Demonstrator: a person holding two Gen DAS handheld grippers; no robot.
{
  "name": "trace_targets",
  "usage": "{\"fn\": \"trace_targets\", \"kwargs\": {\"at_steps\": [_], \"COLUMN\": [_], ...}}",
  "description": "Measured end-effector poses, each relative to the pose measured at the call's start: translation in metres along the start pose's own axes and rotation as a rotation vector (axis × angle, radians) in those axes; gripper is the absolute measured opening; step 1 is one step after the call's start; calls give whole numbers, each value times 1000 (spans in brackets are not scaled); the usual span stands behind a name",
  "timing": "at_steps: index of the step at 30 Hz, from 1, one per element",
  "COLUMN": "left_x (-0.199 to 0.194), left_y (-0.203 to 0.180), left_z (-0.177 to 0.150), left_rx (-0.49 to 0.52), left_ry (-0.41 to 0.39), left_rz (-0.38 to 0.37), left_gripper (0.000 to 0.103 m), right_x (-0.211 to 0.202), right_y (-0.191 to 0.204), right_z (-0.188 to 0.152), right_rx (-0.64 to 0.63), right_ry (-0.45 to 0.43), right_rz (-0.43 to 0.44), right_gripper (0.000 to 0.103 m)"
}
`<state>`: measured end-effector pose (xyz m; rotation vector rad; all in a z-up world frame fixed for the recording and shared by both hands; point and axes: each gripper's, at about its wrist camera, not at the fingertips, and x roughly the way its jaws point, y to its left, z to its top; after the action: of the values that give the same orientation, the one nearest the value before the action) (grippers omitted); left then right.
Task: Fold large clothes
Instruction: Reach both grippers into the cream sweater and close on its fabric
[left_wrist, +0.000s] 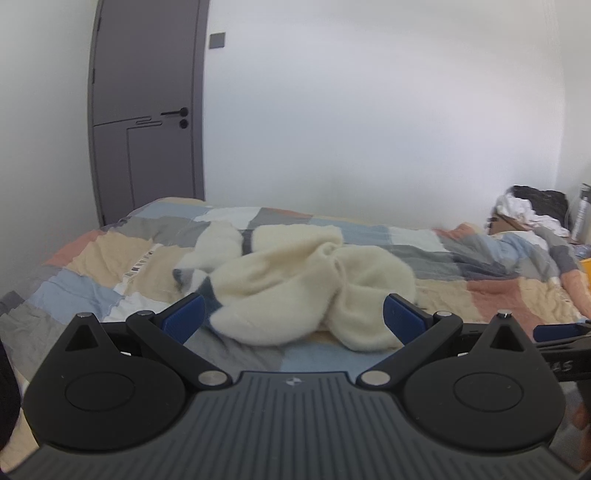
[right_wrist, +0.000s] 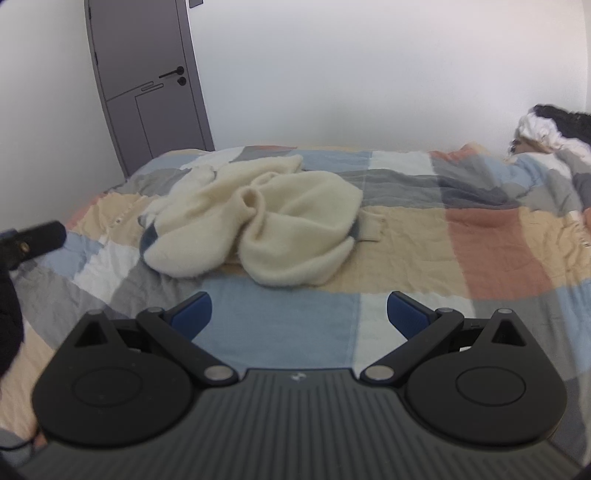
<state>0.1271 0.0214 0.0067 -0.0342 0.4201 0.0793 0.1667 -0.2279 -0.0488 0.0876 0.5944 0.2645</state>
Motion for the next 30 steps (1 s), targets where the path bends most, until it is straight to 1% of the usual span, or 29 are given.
{"fn": "trace_targets", "kwargs": {"at_steps": [2, 5, 8, 10, 13, 15, 17, 20, 22, 24, 25, 26, 27, 29, 30], "left_x": [20, 51, 84, 106, 135, 155, 179, 211, 229, 242, 248, 255, 261, 271, 275], "left_y": [9, 24, 41, 53, 71, 85, 96, 110, 119, 128, 129, 129, 127, 124, 124], "left_z": [4, 5, 0, -5, -14, -22, -34, -50, -60, -68, -71, -73, -76, -81, -83], "left_rx": [-14, -47, -70, -93, -136, -179, -217, -284, -338, -432, -463, -474, -470, -453, -462], "left_ry": [25, 56, 86, 118, 146, 172, 205, 242, 237, 197, 187, 185, 185, 188, 190], "left_rz": [19, 29, 59, 73, 74, 77, 68, 80, 74, 75, 62, 40, 28, 38, 33], "left_gripper": [103, 103, 103, 103, 103, 103, 103, 103, 103, 103, 103, 103, 103, 103, 102], "right_x": [11, 32, 58, 76, 101, 119, 136, 159, 175, 192, 199, 207, 214, 226, 231], "right_y": [2, 8, 15, 20, 24, 28, 32, 37, 36, 31, 28, 25, 23, 21, 20], "right_z": [8, 19, 29, 35, 41, 42, 43, 40, 35, 31, 29, 27, 26, 22, 19], "right_rx": [-4, -29, -56, -57, -15, -7, -8, -35, -50, -52, -46, -43, -47, -77, -97], "right_ry": [-1, 7, 20, 45, 77, 88, 94, 79, 74, 68, 57, 47, 36, 4, 3], "right_rz": [27, 33, 32, 47, 100, 107, 132, 167, 187, 210, 225, 237, 231, 207, 197], "right_gripper": [103, 103, 103, 103, 103, 103, 103, 103, 103, 103, 103, 103, 102, 99, 99]}}
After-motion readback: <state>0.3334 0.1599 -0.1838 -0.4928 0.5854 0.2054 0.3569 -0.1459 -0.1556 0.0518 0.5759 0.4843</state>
